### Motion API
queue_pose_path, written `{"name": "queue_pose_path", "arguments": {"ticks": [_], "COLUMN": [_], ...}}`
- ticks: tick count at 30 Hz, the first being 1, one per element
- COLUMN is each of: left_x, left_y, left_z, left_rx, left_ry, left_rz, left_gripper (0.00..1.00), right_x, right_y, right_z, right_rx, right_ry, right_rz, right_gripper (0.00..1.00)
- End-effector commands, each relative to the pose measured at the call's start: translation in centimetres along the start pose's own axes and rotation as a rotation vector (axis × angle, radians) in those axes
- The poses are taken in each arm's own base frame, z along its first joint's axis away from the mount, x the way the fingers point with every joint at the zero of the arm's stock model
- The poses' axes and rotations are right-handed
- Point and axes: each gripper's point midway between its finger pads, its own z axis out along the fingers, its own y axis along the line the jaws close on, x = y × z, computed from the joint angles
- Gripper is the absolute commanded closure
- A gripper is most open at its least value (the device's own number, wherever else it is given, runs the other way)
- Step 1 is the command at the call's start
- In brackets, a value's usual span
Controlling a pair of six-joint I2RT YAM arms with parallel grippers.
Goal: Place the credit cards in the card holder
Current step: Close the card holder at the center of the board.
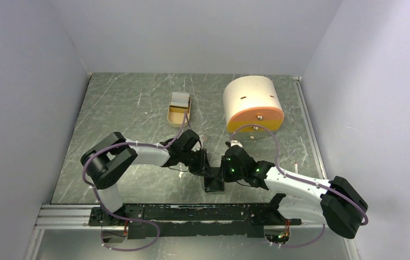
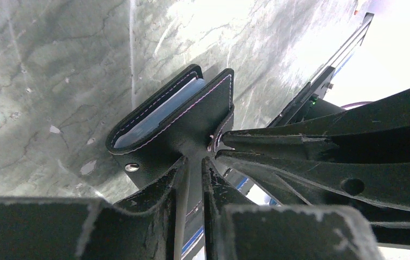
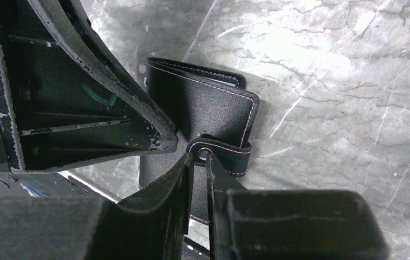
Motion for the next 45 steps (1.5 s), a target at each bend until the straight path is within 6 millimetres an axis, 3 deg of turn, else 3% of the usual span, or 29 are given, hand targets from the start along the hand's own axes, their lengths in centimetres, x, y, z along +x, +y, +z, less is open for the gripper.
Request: {"name": "queue_pose_path", "arguments": {"ticks": [1, 5, 20, 31, 38, 45], "left_x": [0.4, 0.1, 0.1, -0.3, -0.1, 1.0], "left_y": [-0.1, -1.1, -0.6, -1.3, -0.8, 1.2], "left_z": [0.5, 0.1, 0.7, 0.8, 1.3, 1.2], "left_rx": [-0.003, 0.015, 0.006, 0.012, -0.009, -0.128], "left_ry": [0.011, 0.002, 0.008, 0.016, 0.043, 0.057], "left_rz": [0.004, 0.014, -0.028, 0.002, 0.009, 0.023], "left_gripper": [0.79, 0.79, 0.78, 0.76, 0.77, 0.83], "right_x": [0.6, 0.6, 1.6, 1.6, 1.5, 1.5], "right_y": [0.0, 0.1, -0.4, -0.5, -0.6, -0.7], "right_z": [0.2, 0.3, 0.1, 0.4, 0.4, 0.4], "right_rx": [-0.015, -0.022, -0.022, -0.013, -0.004, 0.004], "right_ry": [0.021, 0.022, 0.048, 0.057, 0.052, 0.054], "right_rz": [0.009, 0.011, 0.006, -0.004, -0.007, -0.014], "right_gripper": [0.82, 0.81, 0.82, 0.82, 0.82, 0.82]}}
